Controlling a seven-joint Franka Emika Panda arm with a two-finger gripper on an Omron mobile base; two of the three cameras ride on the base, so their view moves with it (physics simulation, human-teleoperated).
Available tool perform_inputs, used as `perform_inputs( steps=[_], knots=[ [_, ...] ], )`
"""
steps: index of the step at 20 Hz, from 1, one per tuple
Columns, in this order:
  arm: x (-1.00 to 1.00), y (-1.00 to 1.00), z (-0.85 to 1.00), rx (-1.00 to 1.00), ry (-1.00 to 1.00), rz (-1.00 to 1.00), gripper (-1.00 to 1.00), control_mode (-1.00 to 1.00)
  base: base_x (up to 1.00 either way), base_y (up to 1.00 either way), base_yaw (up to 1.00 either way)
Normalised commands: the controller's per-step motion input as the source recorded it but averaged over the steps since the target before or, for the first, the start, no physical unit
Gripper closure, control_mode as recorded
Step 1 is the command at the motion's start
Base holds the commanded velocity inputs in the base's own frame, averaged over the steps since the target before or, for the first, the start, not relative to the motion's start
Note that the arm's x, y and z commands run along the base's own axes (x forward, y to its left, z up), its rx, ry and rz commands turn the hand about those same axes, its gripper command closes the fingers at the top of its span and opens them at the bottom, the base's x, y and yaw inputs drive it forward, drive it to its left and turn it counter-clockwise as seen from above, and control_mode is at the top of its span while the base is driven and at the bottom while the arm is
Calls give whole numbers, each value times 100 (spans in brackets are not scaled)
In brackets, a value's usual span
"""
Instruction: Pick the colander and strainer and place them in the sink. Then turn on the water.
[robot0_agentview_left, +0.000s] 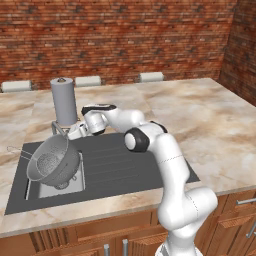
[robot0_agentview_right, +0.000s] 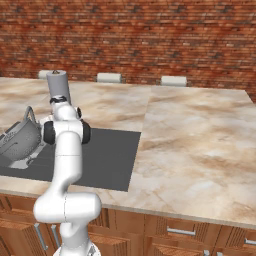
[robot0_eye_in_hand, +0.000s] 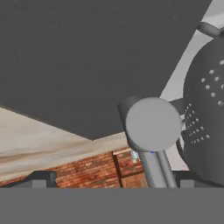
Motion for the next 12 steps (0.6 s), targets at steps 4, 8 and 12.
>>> perform_inputs(
  steps=[4,8,12],
  knots=[
    [26,0,-15,0,5,0,-100,-100,0,0,0],
    [20,0,-34,0,1,5,-100,-100,0,0,0],
    [15,0,-51,0,0,4,-100,-100,0,0,0]
  ],
)
